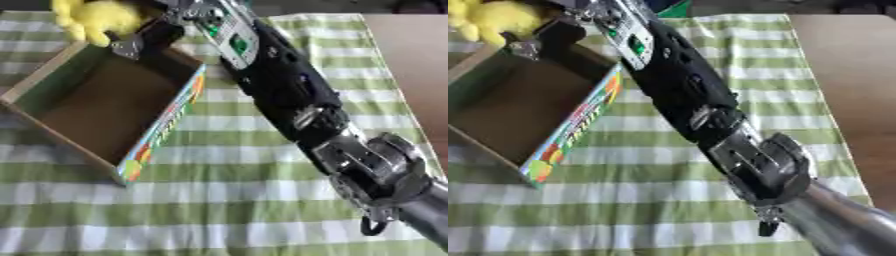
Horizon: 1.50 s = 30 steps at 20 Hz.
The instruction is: Pick up objects on the table and place them in the box.
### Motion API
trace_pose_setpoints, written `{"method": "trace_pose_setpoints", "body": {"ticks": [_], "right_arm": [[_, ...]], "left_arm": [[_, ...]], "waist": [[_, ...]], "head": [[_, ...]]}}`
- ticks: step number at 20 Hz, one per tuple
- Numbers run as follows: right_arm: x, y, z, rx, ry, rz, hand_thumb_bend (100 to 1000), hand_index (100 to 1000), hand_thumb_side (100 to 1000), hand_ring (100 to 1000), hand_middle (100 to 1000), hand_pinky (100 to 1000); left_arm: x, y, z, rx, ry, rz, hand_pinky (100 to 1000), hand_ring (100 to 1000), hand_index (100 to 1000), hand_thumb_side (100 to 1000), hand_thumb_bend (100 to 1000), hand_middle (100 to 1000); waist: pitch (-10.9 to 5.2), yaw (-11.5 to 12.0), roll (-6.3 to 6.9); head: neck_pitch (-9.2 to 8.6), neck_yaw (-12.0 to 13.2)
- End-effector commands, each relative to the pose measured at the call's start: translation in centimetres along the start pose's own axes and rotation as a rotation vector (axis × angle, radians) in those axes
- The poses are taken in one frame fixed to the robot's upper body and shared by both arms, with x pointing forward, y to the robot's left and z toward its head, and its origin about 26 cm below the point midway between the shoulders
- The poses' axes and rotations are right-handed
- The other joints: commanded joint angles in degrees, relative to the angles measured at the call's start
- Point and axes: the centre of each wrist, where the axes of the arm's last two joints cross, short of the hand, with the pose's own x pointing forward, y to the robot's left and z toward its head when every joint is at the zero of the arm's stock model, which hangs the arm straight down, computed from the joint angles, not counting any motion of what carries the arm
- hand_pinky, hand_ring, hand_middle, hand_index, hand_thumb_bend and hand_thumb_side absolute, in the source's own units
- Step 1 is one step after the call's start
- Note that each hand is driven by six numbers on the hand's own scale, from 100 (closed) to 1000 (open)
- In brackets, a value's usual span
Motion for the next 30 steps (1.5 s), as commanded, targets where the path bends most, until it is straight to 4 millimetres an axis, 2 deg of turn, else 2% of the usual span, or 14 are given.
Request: {"method": "trace_pose_setpoints", "body": {"ticks": [1,10,12,13,14,17,20,25,30], "right_arm": [[0.3,-0.1,-1.1,-0.018,0.006,0.051,100,589,315,551,462,611],[-0.2,4.0,-1.3,0.079,0.035,0.133,100,604,295,571,482,612],[-0.3,4.8,-1.2,0.124,0.03,0.149,100,647,285,587,504,625],[-0.3,5.1,-1.1,0.144,0.027,0.157,100,721,311,610,544,643],[-0.3,5.3,-1.1,0.168,0.026,0.166,100,746,339,621,563,646],[-0.2,5.2,-1.3,0.227,0.015,0.195,100,887,471,721,708,685],[-0.1,4.3,-1.7,0.236,0.011,0.219,100,960,599,785,795,723],[0.2,3.2,-2.1,0.219,0.02,0.249,100,997,673,824,854,754],[0.5,2.1,-2.4,0.199,0.009,0.263,116,1000,697,865,895,773]], "left_arm": [[0.8,-0.4,-0.6,-0.025,-0.035,0.012,545,730,731,958,100,664],[0.8,-0.6,-0.8,-0.031,-0.036,0.029,546,731,730,964,100,664],[0.8,-0.6,-0.8,-0.031,-0.036,0.029,546,731,730,964,100,664],[0.8,-0.6,-0.8,-0.03,-0.036,0.03,546,731,729,966,100,663],[0.7,-0.7,-0.8,-0.03,-0.035,0.031,546,730,729,966,100,663],[0.7,-0.8,-0.8,-0.032,-0.029,0.036,546,729,729,969,100,663],[0.7,-0.8,-0.7,-0.034,-0.023,0.036,546,729,729,970,100,663],[0.6,-0.8,-0.7,-0.036,-0.015,0.038,547,729,729,972,100,662],[0.6,-0.8,-0.7,-0.034,-0.011,0.038,547,729,730,972,100,663]], "waist": [[-0.82,0.59,0.31],[-0.1,1.54,0.0],[0.02,1.52,-0.02],[0.06,1.51,-0.01],[0.08,1.52,0.01],[0.06,1.52,0.05],[-0.04,1.51,0.07],[-0.33,1.52,0.01],[-0.73,1.36,-0.15]], "head": [[-0.97,-1.03],[-1.59,-1.55],[-1.61,-1.5],[-1.59,-1.46],[-1.56,-1.41],[-1.48,-1.39],[-1.41,-1.54],[-1.38,-1.73],[-1.36,-1.6]]}}
